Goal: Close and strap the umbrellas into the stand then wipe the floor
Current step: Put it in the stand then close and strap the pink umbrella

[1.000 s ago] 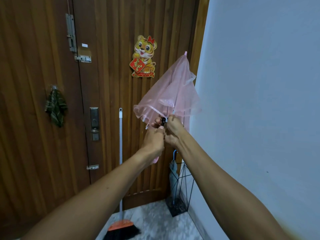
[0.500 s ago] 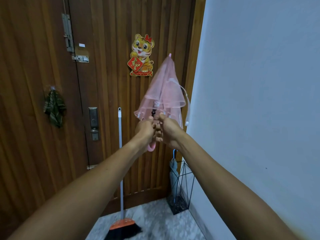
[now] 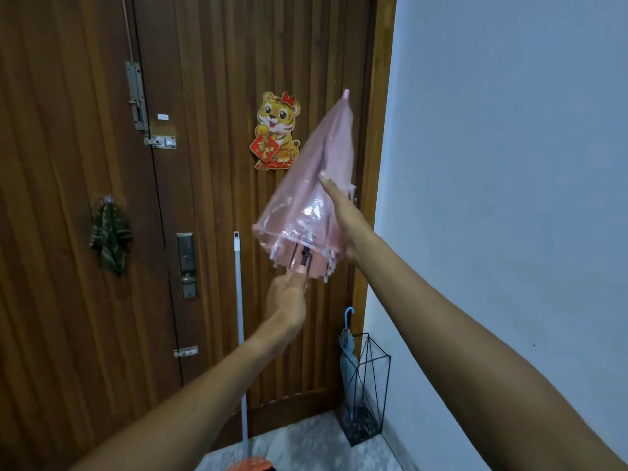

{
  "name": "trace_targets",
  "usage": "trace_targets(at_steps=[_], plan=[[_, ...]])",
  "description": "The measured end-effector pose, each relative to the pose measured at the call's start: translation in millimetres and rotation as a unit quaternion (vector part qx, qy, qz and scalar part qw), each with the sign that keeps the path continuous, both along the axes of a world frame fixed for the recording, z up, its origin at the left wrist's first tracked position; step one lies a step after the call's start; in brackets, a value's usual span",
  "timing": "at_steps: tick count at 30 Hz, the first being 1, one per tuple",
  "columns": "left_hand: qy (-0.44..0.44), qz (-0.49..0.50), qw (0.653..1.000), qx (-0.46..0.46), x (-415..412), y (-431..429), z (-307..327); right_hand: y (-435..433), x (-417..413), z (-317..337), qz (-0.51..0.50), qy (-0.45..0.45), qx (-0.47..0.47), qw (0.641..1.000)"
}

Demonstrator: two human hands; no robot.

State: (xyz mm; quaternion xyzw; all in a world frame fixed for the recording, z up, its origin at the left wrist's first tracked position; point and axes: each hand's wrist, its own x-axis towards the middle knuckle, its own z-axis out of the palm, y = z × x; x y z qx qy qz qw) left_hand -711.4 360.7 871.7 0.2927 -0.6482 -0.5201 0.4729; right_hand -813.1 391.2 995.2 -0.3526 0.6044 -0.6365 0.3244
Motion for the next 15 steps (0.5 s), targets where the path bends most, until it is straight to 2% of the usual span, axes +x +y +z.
trace_targets(at_steps=[2,4,8,10,11,13,15], plan=[[-0.006,-0.049,0.998,-0.037,-2.1,12.7,-0.5,-12.7,0.7,-2.2,-0.013,-0.026,-0.018,0.999],[-0.012,-0.061,0.996,-0.067,-1.8,22.6,4.7,-25.0,-3.9,-8.0,-0.081,-0.046,-0.053,0.994],[-0.095,-0.089,0.981,-0.147,11.3,25.6,10.0,-27.8,-9.9,-14.2,-0.139,0.02,-0.032,0.99],[-0.13,-0.038,0.963,-0.232,21.5,17.5,11.5,-25.7,-14.3,-17.1,-0.14,0.058,-0.011,0.988],[-0.119,0.007,0.958,-0.259,25.9,11.0,13.6,-23.4,-14.8,-18.4,-0.135,0.082,0.003,0.987],[-0.088,0.135,0.953,-0.258,30.1,-5.0,24.6,-17.3,-16.3,-22.7,-0.108,0.127,0.025,0.986],[-0.075,0.224,0.95,-0.202,32.0,-24.1,42.9,-10.6,-16.8,-27.5,-0.064,0.167,0.037,0.983]])
